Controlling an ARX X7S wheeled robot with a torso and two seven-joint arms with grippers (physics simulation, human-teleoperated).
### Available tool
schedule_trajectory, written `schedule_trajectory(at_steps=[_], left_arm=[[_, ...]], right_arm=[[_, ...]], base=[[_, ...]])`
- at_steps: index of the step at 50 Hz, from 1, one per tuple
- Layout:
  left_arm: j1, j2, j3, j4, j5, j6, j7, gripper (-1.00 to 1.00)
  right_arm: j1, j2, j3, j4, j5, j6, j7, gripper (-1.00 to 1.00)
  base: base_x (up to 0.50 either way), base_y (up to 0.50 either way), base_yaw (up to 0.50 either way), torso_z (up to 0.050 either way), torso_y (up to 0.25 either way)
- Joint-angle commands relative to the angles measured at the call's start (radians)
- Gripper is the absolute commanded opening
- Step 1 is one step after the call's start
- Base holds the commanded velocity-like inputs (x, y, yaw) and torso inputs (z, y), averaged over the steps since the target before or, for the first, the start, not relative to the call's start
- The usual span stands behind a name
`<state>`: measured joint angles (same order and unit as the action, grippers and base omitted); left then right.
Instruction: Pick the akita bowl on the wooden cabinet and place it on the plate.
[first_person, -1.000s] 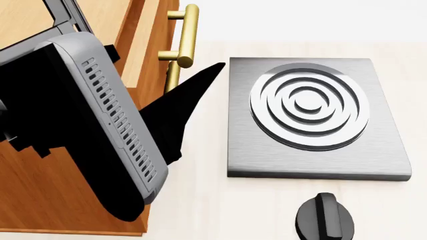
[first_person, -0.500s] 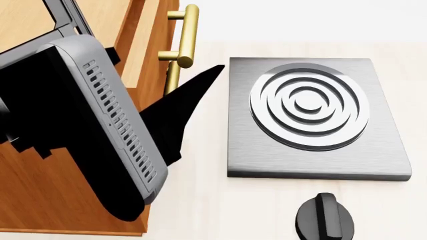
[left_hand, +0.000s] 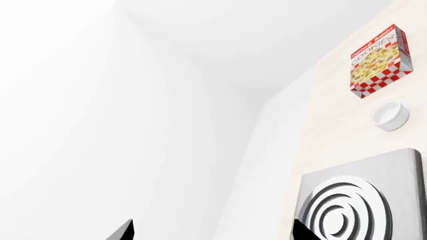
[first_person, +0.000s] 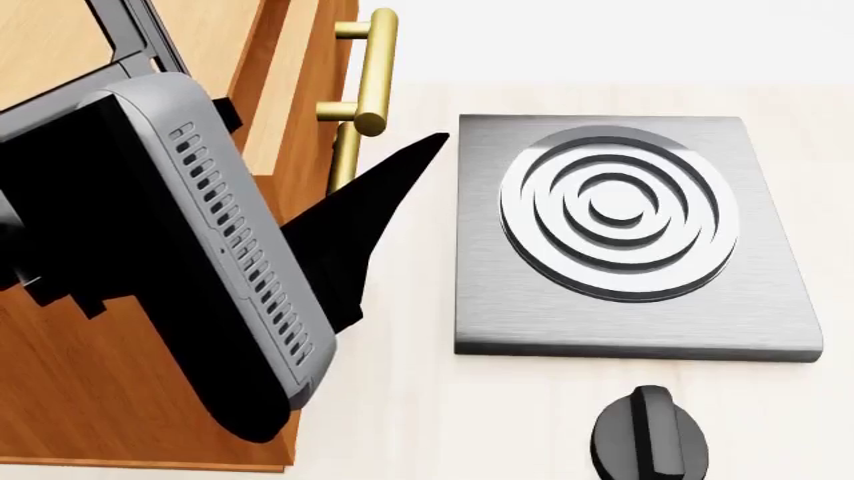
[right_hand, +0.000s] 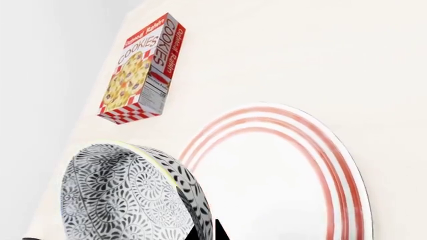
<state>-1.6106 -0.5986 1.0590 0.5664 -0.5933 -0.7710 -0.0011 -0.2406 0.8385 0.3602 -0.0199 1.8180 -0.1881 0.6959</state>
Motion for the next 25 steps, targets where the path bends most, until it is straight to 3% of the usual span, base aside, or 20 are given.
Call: schedule_trajectory(at_steps=[1, 25], left_arm=[[0.005, 0.001, 0.003, -0.006, 0.005, 0.008, 0.001, 1.0], [0.015, -0.005, 0.003, -0.007, 0.008, 0.015, -0.002, 1.0]], right_arm=[[0.02, -0.002, -0.019, 0.037, -0.02, 0.017, -0.008, -1.0], [0.047, 0.009, -0.051, 0.058, -0.04, 0.039, 0.0, -1.0]], base=[[0.0, 0.0, 0.0, 0.0, 0.0], [0.0, 0.0, 0.0, 0.0, 0.0]])
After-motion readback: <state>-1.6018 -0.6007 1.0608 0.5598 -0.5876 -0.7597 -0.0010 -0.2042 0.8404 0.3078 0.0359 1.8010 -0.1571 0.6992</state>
